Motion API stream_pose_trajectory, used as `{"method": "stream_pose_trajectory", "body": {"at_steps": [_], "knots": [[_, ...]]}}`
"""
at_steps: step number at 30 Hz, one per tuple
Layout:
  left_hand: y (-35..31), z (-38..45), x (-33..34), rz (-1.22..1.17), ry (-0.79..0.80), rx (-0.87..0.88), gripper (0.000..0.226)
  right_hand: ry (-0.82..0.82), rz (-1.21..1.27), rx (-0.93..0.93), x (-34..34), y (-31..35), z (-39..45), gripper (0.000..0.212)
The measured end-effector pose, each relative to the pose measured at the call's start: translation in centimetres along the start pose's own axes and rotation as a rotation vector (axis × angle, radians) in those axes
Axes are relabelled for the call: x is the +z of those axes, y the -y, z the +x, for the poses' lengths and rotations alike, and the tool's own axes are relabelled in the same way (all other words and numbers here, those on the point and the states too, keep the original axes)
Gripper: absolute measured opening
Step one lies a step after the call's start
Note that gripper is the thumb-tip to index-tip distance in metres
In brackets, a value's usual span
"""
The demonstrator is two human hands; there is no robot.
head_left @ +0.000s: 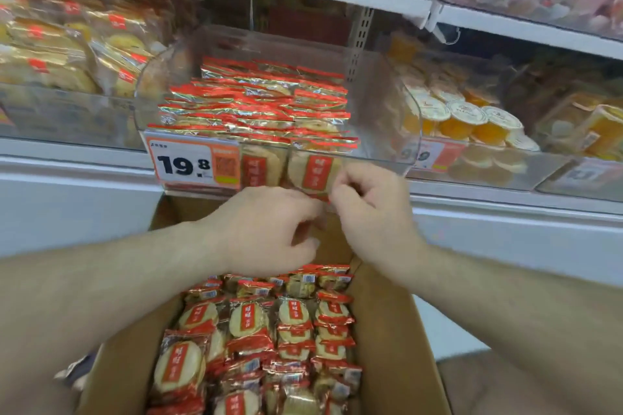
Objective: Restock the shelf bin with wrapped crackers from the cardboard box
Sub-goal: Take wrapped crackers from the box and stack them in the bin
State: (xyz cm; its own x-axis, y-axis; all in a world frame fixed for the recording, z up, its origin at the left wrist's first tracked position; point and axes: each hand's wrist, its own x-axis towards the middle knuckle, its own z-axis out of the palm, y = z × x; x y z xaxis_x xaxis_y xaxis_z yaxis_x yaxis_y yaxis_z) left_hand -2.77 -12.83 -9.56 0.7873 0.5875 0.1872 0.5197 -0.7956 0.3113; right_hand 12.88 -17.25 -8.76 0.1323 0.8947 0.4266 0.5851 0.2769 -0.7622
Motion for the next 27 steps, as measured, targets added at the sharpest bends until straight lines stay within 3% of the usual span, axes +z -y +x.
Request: {"method": "stream_pose_trajectory", "body": {"at_steps": [2, 6, 12, 16, 18, 20, 22, 25, 27], "knots": [[1.6, -0.4, 2.0, -0.024, 0.191, -0.143, 0.014, 0.116, -0.064, 0.096, 2.1, -2.7, -2.1, 0.022], [5.0, -0.8, 5.3, -0.176, 0.331, -0.4, 0.026, 0.353, -0.316, 0.313, 6.8, -9.6, -3.5, 0.021], [7.5, -1.4, 7.4, -0.266, 0.436, -0.492, 0.028, 0.707, -0.734, 0.502, 12.3, -18.4, -4.1, 0.019], [7.8, -1.3, 8.6, -0.293, 0.515, -0.498, 0.032, 1.004, -0.888, 0.833, 13.6, -23.9, -6.4, 0.069], [7.8, -1.4, 9.0, -0.298, 0.556, -0.515, 0.036, 1.082, -0.926, 0.892, 13.4, -25.0, -7.5, 0.076], [7.8, -1.6, 9.2, -0.314, 0.602, -0.561, 0.038, 1.121, -1.036, 0.818, 13.1, -24.4, -7.5, 0.068], [8.0, -1.9, 9.4, -0.391, 0.605, -0.649, 0.036, 1.112, -1.114, 0.629, 12.5, -22.5, -6.6, 0.046], [8.3, -2.5, 9.2, -0.664, 0.561, -0.913, 0.03, 0.951, -1.109, 0.266, 11.6, -17.3, -5.0, 0.015], [8.4, -2.8, 8.9, -0.808, 0.534, -1.094, 0.038, 0.809, -1.007, 0.044, 11.3, -13.9, -4.4, 0.004]]}}
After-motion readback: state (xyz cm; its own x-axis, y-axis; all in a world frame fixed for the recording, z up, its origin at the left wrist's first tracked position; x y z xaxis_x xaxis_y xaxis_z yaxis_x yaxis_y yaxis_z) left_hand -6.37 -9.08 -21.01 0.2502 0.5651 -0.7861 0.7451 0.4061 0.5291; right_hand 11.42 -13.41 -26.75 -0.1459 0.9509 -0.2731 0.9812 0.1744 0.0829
